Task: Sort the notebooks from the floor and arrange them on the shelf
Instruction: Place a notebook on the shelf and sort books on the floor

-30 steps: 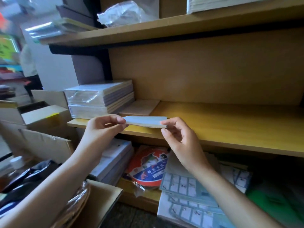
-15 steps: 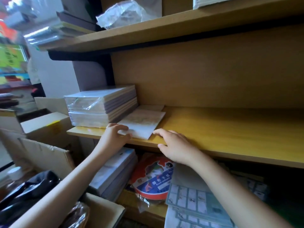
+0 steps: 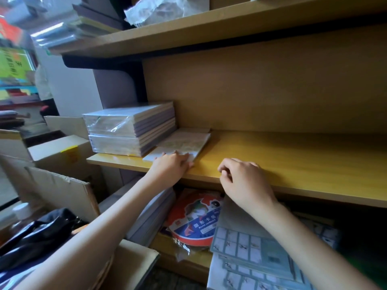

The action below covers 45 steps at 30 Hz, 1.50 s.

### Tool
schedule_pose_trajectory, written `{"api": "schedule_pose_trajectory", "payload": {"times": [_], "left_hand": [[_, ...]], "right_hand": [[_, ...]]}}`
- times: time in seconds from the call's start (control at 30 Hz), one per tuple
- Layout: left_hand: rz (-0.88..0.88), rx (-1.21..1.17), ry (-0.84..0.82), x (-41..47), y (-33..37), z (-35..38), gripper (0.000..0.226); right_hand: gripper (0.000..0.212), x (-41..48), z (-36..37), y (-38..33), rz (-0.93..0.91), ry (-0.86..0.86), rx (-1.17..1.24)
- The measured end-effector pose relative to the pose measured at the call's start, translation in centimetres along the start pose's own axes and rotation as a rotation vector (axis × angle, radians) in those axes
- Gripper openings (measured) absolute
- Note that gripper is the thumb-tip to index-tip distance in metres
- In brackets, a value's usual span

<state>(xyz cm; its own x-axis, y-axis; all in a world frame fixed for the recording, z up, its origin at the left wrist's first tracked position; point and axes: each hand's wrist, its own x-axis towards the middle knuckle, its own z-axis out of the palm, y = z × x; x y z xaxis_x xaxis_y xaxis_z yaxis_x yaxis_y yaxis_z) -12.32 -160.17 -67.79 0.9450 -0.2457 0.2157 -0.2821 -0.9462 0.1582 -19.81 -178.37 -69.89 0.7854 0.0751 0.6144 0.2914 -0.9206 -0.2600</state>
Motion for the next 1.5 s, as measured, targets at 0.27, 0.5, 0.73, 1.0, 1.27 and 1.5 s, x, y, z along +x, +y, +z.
{"api": "schedule_pose_trajectory", "payload": {"times": [0.27,0.5,0.73,1.0,1.27,1.5], "left_hand": [[-0.078,-0.064,0.018,5.4,0.1,0.9,0.039],[-0.049,-0.144,0.072,7.0,0.5,1.2,0.036],[-0.294,-0.016,0.032,3.0,2.0,2.0,0.060],[-0.241,-0.049,0.008,3.4,2.4,1.8,0.069],[-0.210,-0.075,-0.027,4.9,2.1,1.6,0.066],[-0.209,-0.067,0.002,4.6,2.0,1.7,0.063]], "right_hand": [[0.014,-0.7,0.6,0.9,-0.056,0.054,-0.019],[0.014,-0.9,1.4,0.9,-0.077,0.125,-0.069],[0.022,-0.7,1.6,0.7,-0.086,0.126,-0.123],[0.030,-0.7,1.7,0.6,-0.084,0.107,-0.165],[0.033,-0.9,1.8,0.7,-0.099,0.114,-0.165],[0.032,-0.8,1.6,0.9,-0.143,0.079,-0.190]]}}
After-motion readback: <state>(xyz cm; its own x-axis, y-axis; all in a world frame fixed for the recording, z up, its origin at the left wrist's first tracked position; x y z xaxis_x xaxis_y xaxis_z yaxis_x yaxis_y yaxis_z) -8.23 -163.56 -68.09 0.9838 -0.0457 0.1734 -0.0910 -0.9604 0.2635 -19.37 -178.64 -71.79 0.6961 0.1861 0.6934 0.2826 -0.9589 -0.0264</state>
